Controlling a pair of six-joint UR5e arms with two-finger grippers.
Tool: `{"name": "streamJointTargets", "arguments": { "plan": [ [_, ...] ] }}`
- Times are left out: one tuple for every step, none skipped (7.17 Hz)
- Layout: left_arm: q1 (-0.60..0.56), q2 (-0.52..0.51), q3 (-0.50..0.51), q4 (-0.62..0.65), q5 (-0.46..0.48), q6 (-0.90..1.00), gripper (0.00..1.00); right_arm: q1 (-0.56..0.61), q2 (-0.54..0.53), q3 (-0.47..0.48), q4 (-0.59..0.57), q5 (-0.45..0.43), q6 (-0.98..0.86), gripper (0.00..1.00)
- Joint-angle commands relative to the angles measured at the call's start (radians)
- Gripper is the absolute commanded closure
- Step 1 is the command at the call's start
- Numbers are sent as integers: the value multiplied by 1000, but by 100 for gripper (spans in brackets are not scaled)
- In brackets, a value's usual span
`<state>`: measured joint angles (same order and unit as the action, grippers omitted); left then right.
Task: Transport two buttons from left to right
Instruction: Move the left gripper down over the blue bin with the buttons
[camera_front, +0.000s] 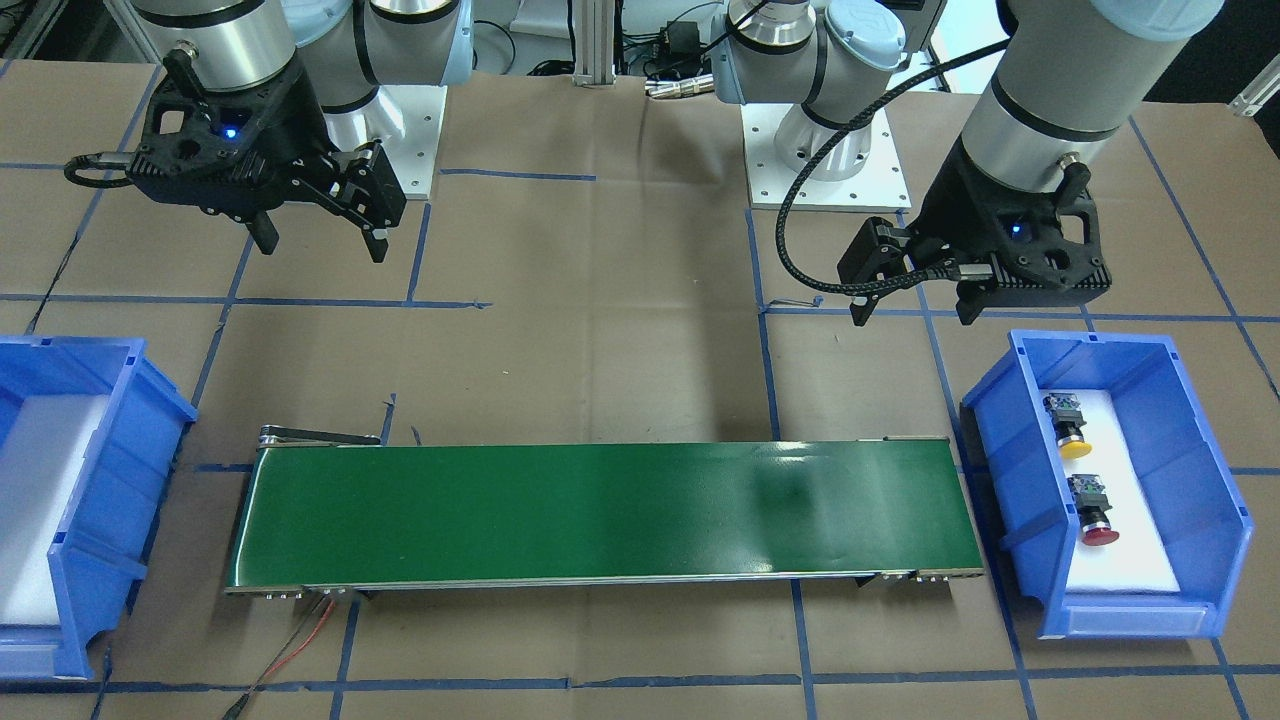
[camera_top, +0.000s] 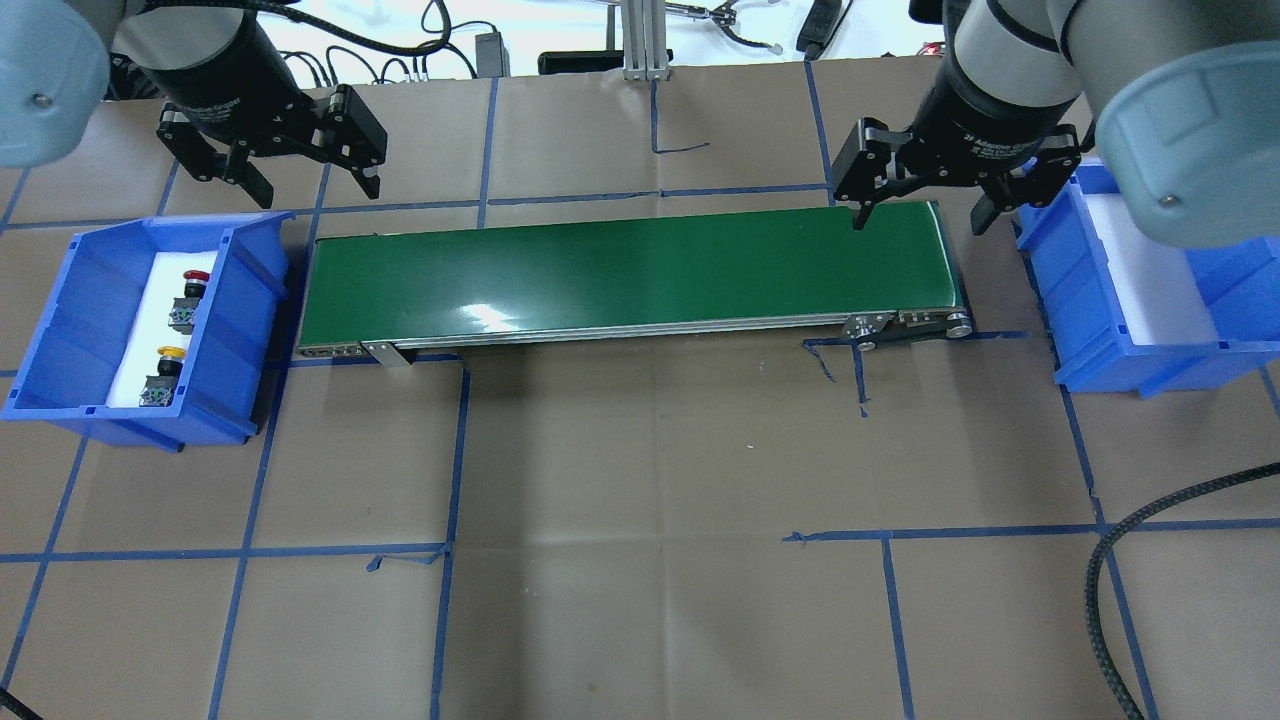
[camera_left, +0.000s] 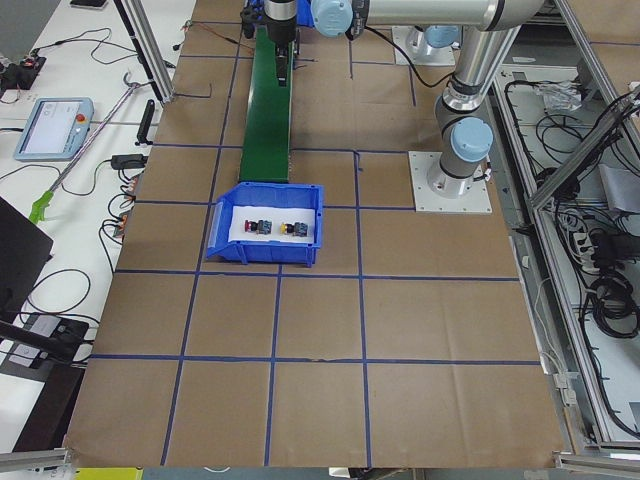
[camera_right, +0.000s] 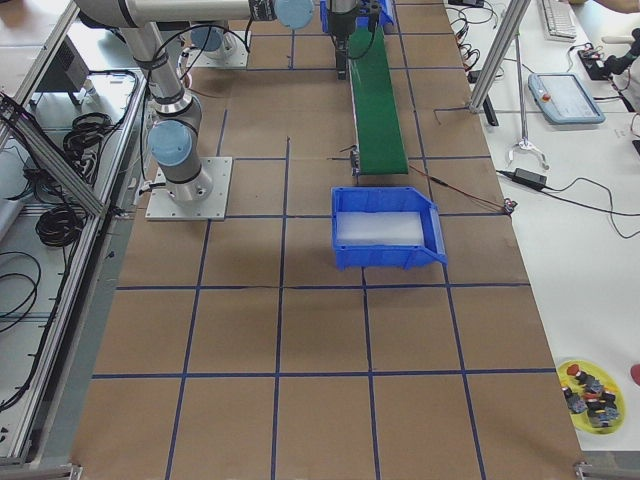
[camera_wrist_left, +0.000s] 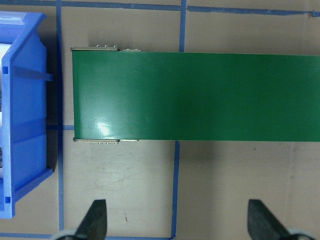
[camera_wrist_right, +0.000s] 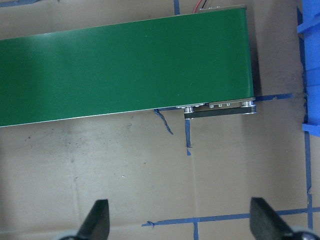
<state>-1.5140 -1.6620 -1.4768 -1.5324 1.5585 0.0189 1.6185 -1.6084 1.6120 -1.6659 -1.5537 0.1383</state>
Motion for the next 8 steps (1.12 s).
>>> {"name": "streamJointTargets", "arguments": {
  "plan": [
    [0, 1, -2, 0, 0, 1, 0, 0, 1, 0, -2, 1, 1, 0],
    [0, 1, -2, 0, 0, 0, 0, 0, 1, 3, -2, 1, 1, 0],
    [0, 1, -2, 0, 0, 1, 0, 0, 1, 3, -2, 1, 1, 0],
    [0, -1, -2, 0, 0, 3, 0, 0, 1, 3, -2, 1, 1, 0],
    [2, -1, -2, 0, 0, 7, 0, 0, 1, 3, 0, 1, 1, 0],
    [6, 1, -5, 0, 2, 12, 0, 3, 1, 2, 0, 3, 1, 0],
    [11, 1, -5, 0, 2, 13, 0, 3, 1, 3, 0, 3, 1, 0],
    [18, -1, -5, 1, 0, 13, 0, 0, 1, 3, 2, 1, 1, 0]
  ]
}}
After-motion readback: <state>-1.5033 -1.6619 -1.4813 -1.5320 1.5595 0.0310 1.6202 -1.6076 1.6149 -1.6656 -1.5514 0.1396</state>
